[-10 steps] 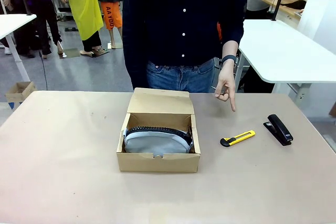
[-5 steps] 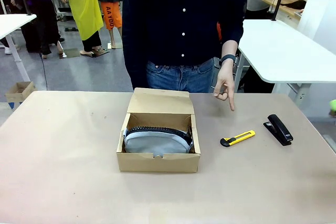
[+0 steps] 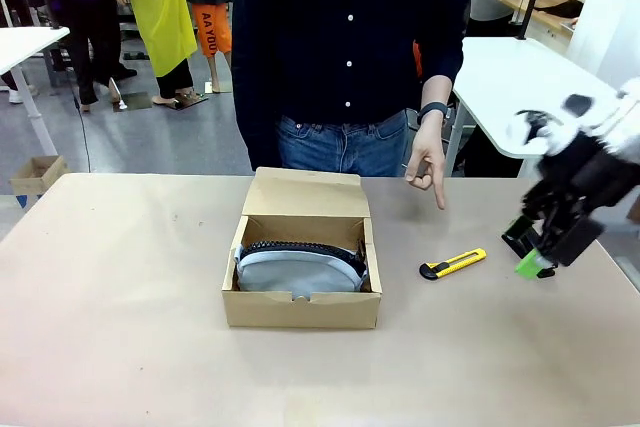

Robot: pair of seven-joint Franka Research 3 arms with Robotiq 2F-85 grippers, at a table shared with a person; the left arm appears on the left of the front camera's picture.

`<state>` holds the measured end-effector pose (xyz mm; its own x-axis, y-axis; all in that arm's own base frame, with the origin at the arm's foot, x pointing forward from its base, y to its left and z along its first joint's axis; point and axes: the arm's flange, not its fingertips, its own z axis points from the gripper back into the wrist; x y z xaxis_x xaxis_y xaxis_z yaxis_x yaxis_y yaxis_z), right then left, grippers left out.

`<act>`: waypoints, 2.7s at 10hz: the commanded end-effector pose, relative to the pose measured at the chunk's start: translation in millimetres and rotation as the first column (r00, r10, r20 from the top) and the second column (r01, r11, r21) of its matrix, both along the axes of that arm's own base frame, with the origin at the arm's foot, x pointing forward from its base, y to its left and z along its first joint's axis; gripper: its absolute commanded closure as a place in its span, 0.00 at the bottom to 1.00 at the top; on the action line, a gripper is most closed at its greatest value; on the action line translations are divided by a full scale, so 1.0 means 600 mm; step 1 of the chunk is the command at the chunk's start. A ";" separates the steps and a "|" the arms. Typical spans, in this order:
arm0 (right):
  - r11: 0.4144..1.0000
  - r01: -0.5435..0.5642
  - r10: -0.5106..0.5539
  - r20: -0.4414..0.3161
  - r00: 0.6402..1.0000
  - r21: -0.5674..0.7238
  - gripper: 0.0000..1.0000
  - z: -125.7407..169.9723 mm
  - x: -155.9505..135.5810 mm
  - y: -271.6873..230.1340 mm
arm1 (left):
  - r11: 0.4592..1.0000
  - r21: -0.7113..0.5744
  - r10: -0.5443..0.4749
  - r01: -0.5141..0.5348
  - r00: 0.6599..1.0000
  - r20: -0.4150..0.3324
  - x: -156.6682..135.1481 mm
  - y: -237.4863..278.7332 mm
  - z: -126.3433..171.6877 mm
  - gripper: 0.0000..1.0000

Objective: Pack the items into the box.
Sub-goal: Pick up the item specified by the human and place it in the Mailer Box.

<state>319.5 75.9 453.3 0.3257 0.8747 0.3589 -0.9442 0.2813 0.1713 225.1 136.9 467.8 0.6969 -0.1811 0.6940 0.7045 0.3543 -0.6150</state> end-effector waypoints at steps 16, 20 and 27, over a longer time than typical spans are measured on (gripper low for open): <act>0.901 -0.270 0.337 0.157 0.928 -0.339 0.00 -0.146 0.153 0.063 | 1.000 -0.018 -0.006 0.007 1.000 0.023 -0.002 0.001 0.003 0.00; 0.878 -0.315 0.389 0.154 0.908 -0.360 0.00 -0.220 0.216 0.061 | 1.000 -0.018 -0.006 0.007 1.000 0.023 -0.002 0.001 0.003 0.00; 0.871 -0.313 0.385 0.129 0.914 -0.378 0.00 -0.252 0.253 0.049 | 1.000 -0.018 -0.006 0.007 1.000 0.023 -0.002 0.001 0.003 0.00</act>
<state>466.2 106.2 302.1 -0.0420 0.9977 0.0535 -0.9970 -0.0383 -0.0676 224.7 137.1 467.8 0.6964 -0.1806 0.6946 0.7049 0.3540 -0.6146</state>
